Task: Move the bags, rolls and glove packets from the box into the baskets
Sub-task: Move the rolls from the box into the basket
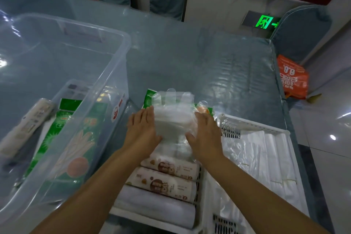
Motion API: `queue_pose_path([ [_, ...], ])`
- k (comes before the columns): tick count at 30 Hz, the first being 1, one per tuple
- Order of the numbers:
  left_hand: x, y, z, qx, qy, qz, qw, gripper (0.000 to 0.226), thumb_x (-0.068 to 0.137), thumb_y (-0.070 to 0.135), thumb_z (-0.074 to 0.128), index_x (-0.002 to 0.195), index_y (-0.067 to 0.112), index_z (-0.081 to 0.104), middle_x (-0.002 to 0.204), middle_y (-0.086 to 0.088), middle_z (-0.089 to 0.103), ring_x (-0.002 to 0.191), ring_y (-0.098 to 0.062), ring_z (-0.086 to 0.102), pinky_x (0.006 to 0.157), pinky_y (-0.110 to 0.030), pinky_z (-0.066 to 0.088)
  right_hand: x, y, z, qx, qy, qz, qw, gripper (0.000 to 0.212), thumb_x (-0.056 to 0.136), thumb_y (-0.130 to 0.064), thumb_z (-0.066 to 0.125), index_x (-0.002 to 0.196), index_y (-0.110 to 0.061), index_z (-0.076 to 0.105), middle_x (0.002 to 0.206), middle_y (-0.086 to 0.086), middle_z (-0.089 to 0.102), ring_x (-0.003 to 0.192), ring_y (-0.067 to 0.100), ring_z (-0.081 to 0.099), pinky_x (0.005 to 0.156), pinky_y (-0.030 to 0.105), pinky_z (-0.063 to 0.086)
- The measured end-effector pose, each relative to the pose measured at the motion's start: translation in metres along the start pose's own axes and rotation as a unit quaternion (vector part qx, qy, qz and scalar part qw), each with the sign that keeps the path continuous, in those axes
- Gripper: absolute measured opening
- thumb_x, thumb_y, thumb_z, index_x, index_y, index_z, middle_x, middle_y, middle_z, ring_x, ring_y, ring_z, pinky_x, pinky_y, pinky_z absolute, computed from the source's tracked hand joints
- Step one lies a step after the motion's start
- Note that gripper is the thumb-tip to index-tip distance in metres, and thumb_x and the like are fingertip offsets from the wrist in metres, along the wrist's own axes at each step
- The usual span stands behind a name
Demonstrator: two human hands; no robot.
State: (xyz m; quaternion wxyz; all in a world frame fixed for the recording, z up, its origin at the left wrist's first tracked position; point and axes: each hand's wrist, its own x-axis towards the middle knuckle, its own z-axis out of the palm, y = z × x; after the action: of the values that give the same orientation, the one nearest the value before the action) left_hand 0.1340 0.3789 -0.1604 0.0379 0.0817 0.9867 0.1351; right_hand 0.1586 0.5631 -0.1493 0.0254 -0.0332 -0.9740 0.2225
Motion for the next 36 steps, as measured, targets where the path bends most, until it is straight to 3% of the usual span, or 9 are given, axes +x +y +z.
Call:
queue_pose_path([
  [5,0.015,0.012,0.002,-0.144,-0.017,-0.100,0.984,0.095,0.076,0.028,0.069,0.146,0.018,0.005,0.137,-0.018,0.037,0.127,-0.035,0.027,0.107,-0.044,0.027,0.007,-0.004,0.013,0.128,-0.073,0.031,0.989,0.090,0.078,-0.015,0.067,0.146,-0.028,0.010,0.149,0.005,0.017,0.130,0.024,0.033,0.101,0.037,0.041],
  [8,0.011,0.010,0.000,-0.154,0.039,-0.085,0.984,0.060,0.076,0.022,0.066,0.130,0.020,0.040,0.114,-0.012,0.056,0.111,-0.034,0.043,0.089,-0.041,0.040,0.004,-0.006,0.015,0.137,-0.061,0.001,0.989,0.092,0.077,-0.012,0.068,0.146,-0.028,0.010,0.142,0.006,0.026,0.119,0.023,0.042,0.094,0.033,0.044],
  [13,0.005,-0.003,-0.009,-0.095,0.103,0.048,0.989,0.007,0.071,0.022,0.074,0.077,0.018,0.073,0.076,-0.002,0.065,0.087,-0.026,0.051,0.071,-0.032,0.029,-0.001,-0.001,0.003,-0.108,0.046,-0.082,0.990,0.091,0.064,-0.041,0.075,0.141,-0.022,0.030,0.138,0.013,0.037,0.123,0.030,0.030,0.101,0.043,0.032],
  [16,0.006,-0.008,-0.015,-0.087,0.088,0.086,0.989,0.018,0.071,0.027,0.076,0.084,0.015,0.073,0.083,-0.002,0.061,0.095,-0.025,0.047,0.074,-0.031,0.028,0.004,-0.003,-0.003,-0.165,0.023,-0.185,0.969,0.086,0.062,-0.043,0.075,0.136,-0.022,0.038,0.140,0.010,0.044,0.131,0.030,0.028,0.109,0.051,0.022],
  [18,0.007,-0.009,-0.022,-0.114,0.048,0.104,0.987,0.021,0.072,0.029,0.076,0.086,0.015,0.073,0.092,-0.002,0.062,0.102,-0.024,0.046,0.081,-0.034,0.035,0.011,-0.005,-0.006,-0.165,-0.039,-0.208,0.963,0.054,0.071,-0.037,0.070,0.120,-0.022,0.054,0.116,0.004,0.063,0.115,0.026,0.050,0.108,0.044,0.022],
  [22,0.010,-0.016,-0.036,-0.100,0.009,0.046,0.994,0.062,0.070,0.043,0.073,0.123,0.022,0.052,0.124,-0.001,0.054,0.119,-0.024,0.042,0.098,-0.039,0.034,0.029,-0.006,-0.020,-0.046,-0.140,-0.107,0.983,0.009,0.077,-0.026,0.064,0.080,-0.019,0.066,0.066,-0.002,0.056,0.069,0.021,0.053,0.070,0.024,0.039],
  [26,0.011,-0.008,-0.044,-0.128,0.096,0.046,0.986,0.098,0.062,0.041,0.078,0.141,0.022,0.024,0.143,-0.003,0.033,0.130,-0.024,0.025,0.109,-0.039,0.019,0.065,-0.012,-0.036,0.020,-0.266,-0.021,0.964,0.031,0.067,-0.023,0.074,0.054,-0.021,0.046,0.058,-0.004,0.046,0.052,0.011,0.045,0.046,0.021,0.030],
  [30,0.014,0.004,-0.024,0.025,0.048,0.136,0.989,0.098,0.068,0.041,0.074,0.145,0.029,0.014,0.153,-0.004,0.016,0.140,-0.023,0.007,0.113,-0.040,-0.003,0.079,-0.020,-0.025,-0.082,-0.282,-0.017,0.956,0.023,0.066,-0.029,0.075,0.067,-0.016,0.055,0.072,-0.001,0.053,0.074,0.021,0.056,0.063,0.026,0.042],
  [36,0.019,-0.009,0.006,0.159,-0.052,0.142,0.976,0.080,0.081,0.035,0.058,0.145,0.031,0.011,0.157,-0.004,0.004,0.143,-0.023,-0.007,0.114,-0.048,-0.008,0.058,-0.009,0.001,-0.224,-0.028,-0.130,0.965,0.060,0.072,-0.036,0.069,0.123,-0.018,0.044,0.121,0.008,0.049,0.107,0.028,0.041,0.086,0.040,0.032],
])
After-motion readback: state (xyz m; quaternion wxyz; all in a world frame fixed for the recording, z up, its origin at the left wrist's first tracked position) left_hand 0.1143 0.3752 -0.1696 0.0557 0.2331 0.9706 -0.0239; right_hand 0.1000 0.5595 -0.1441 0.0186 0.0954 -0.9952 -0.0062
